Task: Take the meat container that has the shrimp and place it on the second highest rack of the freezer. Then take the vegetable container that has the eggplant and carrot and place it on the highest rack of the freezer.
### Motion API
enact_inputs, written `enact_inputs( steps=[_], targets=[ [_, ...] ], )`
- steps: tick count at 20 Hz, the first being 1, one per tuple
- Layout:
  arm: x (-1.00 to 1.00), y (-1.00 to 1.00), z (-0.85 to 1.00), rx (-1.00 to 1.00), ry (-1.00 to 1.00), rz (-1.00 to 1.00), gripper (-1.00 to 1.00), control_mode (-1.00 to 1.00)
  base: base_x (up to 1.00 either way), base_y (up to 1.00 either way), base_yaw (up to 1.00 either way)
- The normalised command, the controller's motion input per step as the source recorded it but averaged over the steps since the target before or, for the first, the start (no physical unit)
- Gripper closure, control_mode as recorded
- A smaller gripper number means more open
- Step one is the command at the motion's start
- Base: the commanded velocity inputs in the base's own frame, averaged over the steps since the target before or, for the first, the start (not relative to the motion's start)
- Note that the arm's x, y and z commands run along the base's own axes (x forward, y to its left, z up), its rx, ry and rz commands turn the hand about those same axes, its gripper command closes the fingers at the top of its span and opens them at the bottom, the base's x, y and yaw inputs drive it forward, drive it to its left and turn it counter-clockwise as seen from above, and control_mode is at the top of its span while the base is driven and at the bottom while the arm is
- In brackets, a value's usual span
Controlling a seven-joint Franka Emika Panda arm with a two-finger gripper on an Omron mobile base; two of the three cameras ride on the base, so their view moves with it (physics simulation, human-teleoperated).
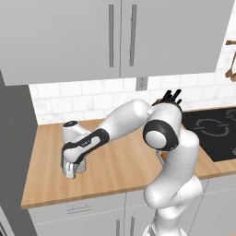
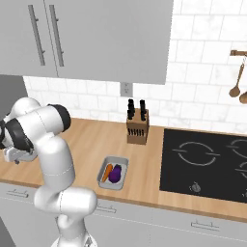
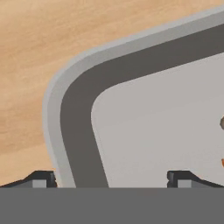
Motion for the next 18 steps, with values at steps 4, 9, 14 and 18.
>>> enact_inputs(
  steps=[4, 9, 14, 18],
  targets=[
    [0.0, 0.01, -0.24, 0.0, 0.0, 0.0, -1.0, -1.0, 0.0, 0.0, 0.0],
    [0.0, 0.05, -0.16, 0.0, 0.0, 0.0, 1.0, -1.0, 0.0, 0.0, 0.0],
    [0.0, 0.0, 0.0, 0.0, 0.0, 0.0, 1.0, -1.0, 0.0, 0.0, 0.0],
    [0.0, 0.0, 0.0, 0.0, 0.0, 0.0, 1.0, -1.0, 0.0, 0.0, 0.0]
  ],
)
